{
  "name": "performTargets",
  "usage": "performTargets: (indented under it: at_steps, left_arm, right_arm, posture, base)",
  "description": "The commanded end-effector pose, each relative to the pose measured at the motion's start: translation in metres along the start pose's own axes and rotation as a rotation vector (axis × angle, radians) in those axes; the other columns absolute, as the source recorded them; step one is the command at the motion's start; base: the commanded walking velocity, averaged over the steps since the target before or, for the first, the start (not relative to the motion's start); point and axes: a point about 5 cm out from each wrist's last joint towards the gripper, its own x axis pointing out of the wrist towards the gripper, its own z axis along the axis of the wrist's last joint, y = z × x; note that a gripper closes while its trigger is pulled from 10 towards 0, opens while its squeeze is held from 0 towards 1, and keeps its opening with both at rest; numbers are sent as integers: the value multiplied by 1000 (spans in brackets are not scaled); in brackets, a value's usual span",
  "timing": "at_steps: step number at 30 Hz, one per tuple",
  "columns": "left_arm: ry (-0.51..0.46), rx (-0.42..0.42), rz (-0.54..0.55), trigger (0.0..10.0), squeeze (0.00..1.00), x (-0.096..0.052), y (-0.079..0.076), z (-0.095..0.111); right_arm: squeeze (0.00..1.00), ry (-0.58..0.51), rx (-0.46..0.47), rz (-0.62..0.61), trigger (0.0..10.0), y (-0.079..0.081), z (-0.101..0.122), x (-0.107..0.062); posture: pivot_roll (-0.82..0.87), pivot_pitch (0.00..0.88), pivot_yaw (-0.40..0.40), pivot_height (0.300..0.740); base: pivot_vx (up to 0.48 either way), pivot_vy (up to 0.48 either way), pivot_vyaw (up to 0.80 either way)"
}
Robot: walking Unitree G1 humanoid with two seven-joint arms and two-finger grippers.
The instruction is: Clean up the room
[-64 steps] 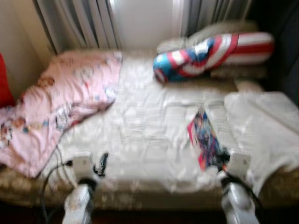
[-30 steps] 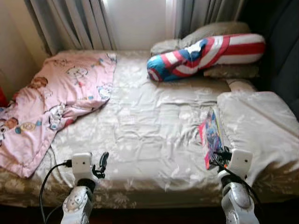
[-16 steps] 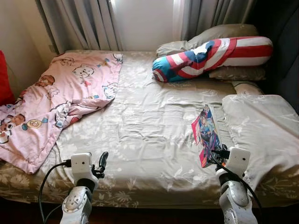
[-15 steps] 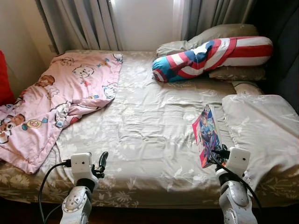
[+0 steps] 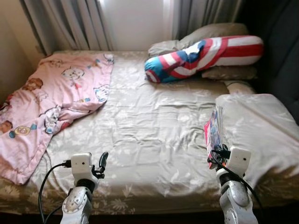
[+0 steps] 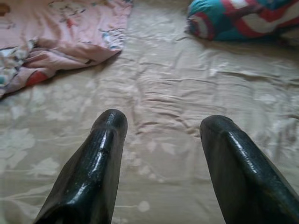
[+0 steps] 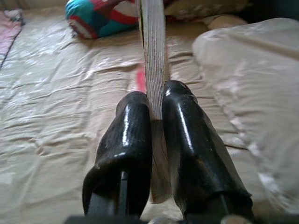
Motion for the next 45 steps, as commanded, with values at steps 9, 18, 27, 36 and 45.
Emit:
performTargets:
  at_steps: [9, 18, 27, 36, 45]
  left_arm:
    - [2, -4, 7, 10000, 0, -2, 3, 0]
    - [8, 2, 16, 10000, 0, -3, 4, 0]
    - [-5, -3, 2, 10000, 0, -2, 1, 3]
    - [-41, 4, -27, 10000, 0, 0, -4, 13]
    - [-41, 4, -27, 10000, 0, 0, -4, 13]
  right_arm:
    - [0, -48, -6, 8, 10000, 3, 8, 0]
    - [0, -44, -5, 22, 10000, 4, 7, 0]
    - [0, -44, -9, 28, 10000, 4, 7, 0]
    - [0, -52, -12, 11, 10000, 2, 8, 1]
    - [0, -52, -12, 11, 10000, 2, 8, 1]
  posture:
    - [-20, 42, 1, 740]
    - [-18, 44, 0, 740]
    - [-22, 40, 1, 740]
    - [-24, 27, 5, 740]
    - [-24, 27, 5, 740]
  base:
    - [290, 0, 0]
    - [116, 0, 0]
    - [0, 0, 0]
    - [0, 0, 0]
    - [0, 0, 0]
